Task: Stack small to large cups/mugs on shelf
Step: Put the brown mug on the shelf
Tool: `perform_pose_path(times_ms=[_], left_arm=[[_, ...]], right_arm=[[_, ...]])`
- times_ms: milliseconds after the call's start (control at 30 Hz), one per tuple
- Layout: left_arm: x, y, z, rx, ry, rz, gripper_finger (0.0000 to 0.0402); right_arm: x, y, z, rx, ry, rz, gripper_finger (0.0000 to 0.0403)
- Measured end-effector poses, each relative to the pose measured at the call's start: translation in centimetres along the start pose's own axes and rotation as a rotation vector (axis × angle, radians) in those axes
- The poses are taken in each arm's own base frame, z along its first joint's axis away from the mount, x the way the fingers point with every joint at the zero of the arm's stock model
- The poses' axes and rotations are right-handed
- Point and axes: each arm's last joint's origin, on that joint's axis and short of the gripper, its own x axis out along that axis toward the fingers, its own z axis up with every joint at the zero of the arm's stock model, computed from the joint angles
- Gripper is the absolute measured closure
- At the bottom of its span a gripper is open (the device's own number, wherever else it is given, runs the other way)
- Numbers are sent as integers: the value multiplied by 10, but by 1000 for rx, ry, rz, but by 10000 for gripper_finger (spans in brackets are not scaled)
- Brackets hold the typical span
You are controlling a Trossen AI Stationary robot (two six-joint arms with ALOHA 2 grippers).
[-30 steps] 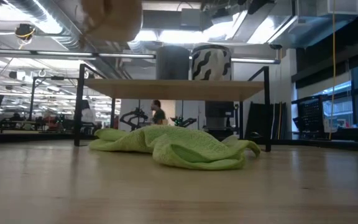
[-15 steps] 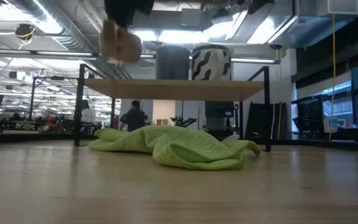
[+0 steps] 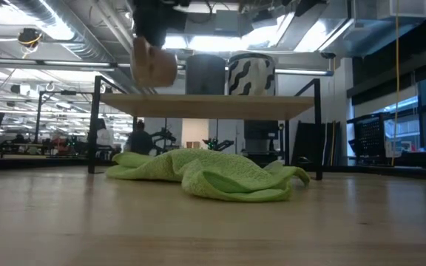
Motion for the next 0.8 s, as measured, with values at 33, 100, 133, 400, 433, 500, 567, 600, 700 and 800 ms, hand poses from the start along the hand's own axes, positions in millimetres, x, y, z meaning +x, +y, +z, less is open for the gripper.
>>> perform_pose_path(times_ms=[33, 100, 133, 400, 433, 500, 567, 600, 700, 800], left_arm=[[4, 2, -1, 2, 10, 1, 382], [10, 4, -4, 3, 36, -3, 382], [14, 4, -5, 3, 50, -5, 382], [36, 11, -11, -24, 75, -48, 382], [36, 13, -10, -19, 65, -45, 382], [36, 13, -10, -11, 57, -43, 382], [35, 14, -9, -9, 51, -41, 382], [35, 15, -9, -2, 47, -38, 382], [35, 18, -10, 7, 49, -33, 381], [35, 20, -10, 4, 42, -23, 380]], right_arm=[[0, 0, 0, 0, 0, 1, 250], [0, 0, 0, 2, -1, 3, 250], [0, 0, 0, 2, -1, 4, 250], [0, 1, 0, 3, -2, 5, 250], [0, 1, 0, 3, -2, 5, 250], [0, 1, 0, 4, -2, 6, 250], [0, 1, 0, 4, -2, 6, 250], [0, 1, 0, 4, -2, 6, 250], [0, 1, 1, 5, -2, 6, 250], [0, 1, 1, 6, -2, 7, 250]])
